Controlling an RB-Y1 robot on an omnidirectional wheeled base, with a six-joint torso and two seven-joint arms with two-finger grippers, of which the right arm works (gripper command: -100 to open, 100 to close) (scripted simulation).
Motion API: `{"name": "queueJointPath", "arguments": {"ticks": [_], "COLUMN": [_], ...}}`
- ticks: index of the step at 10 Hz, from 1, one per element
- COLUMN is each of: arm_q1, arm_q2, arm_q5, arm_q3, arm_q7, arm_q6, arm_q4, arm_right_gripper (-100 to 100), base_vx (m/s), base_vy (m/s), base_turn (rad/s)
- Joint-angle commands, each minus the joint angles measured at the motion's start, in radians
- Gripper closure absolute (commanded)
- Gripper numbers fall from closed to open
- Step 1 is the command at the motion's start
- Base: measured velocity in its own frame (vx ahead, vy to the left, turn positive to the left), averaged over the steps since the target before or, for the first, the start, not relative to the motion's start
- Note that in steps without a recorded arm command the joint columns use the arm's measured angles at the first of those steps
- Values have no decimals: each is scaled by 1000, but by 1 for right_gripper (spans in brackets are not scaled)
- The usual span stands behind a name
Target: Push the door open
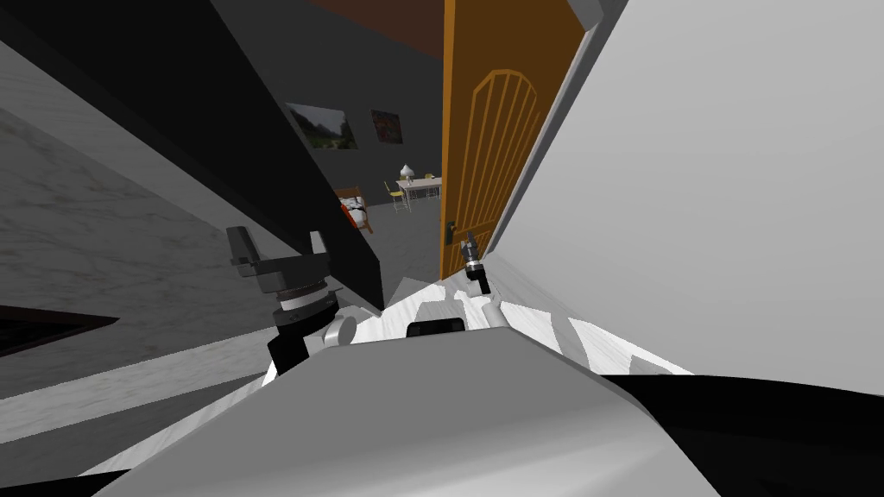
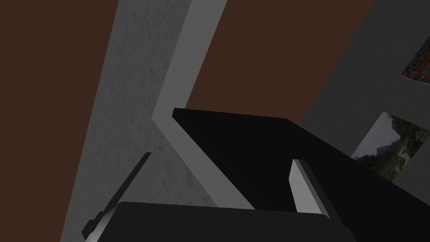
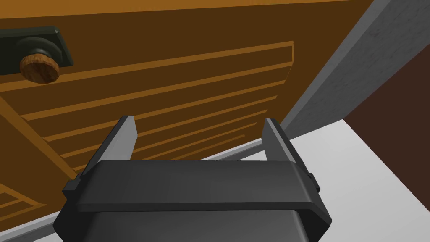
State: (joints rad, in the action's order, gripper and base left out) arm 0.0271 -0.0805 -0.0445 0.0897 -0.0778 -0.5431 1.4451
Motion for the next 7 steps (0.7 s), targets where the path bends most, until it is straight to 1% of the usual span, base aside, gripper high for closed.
{"name": "queueJointPath", "arguments": {"ticks": [1, 2, 3, 4, 5, 7], "arm_q1": [25, 51, 51, 76, 76, 126], "arm_q2": [-3, -7, -7, -11, -11, -18], "arm_q5": [5, 8, 8, 12, 12, 18], "arm_q3": [4, 7, 7, 9, 9, 13], "arm_q7": [-8, -17, -17, -26, -26, -42], "arm_q6": [4, 7, 7, 11, 11, 17], "arm_q4": [-50, -79, -97, -130, -141, -217], "arm_right_gripper": [-100, -100, -100, -100, -100, -100], "base_vx": [26, 56, 43, 36, 20, 22], "base_vy": [-55, -89, -74, -57, -60, -93], "base_turn": [68, 145, 55, 80, 37, 103]}}
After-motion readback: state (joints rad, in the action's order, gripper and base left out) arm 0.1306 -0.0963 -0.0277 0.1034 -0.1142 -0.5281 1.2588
